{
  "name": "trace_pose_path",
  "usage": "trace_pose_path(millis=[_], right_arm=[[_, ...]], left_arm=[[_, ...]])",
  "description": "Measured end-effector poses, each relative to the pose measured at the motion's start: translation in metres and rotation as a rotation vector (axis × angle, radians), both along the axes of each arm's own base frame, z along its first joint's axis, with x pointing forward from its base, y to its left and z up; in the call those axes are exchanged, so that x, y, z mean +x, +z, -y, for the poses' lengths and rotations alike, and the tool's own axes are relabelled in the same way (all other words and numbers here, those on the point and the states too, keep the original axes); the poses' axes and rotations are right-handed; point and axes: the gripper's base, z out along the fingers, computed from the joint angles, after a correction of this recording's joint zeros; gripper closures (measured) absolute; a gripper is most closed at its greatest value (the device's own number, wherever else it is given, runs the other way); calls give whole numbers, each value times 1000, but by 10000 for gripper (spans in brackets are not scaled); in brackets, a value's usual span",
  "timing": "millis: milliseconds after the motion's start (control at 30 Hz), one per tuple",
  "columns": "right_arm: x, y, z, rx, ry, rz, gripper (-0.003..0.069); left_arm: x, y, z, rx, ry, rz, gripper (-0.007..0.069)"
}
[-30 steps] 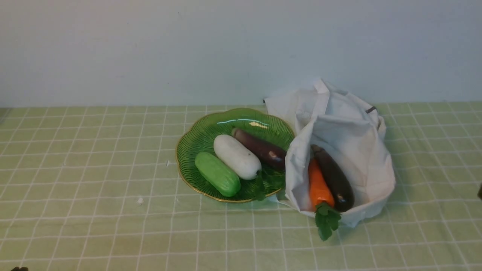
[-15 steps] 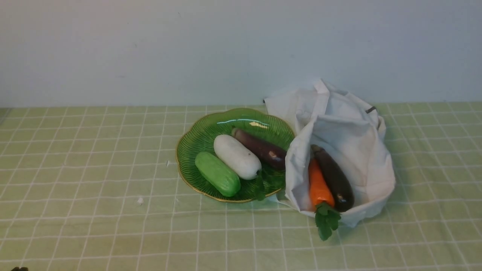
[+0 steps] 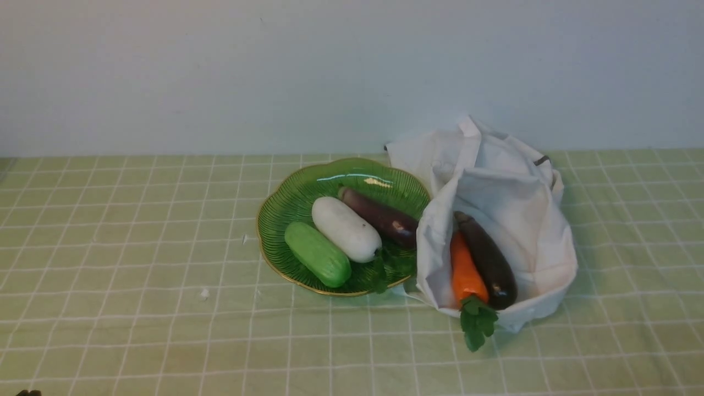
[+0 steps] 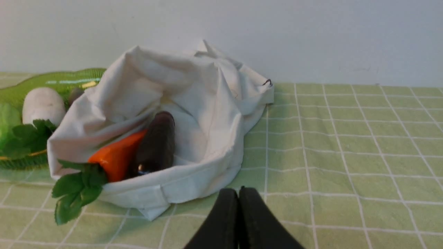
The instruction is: Take vegetables from bag on green coffee tablecloth place on plate.
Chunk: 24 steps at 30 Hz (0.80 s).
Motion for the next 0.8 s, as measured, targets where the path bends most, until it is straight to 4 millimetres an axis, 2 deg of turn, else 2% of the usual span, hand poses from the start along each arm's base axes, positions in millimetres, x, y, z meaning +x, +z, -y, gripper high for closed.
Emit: trace_pose_path(millis=[200,800], right_arm=[[-1,-2,4,-33,-78,-21,673],[-1,-2,5,-39,-85,-26,673]], left_arm=[[0,0,0,0,0,0,629],[0,0,0,0,0,0,629]])
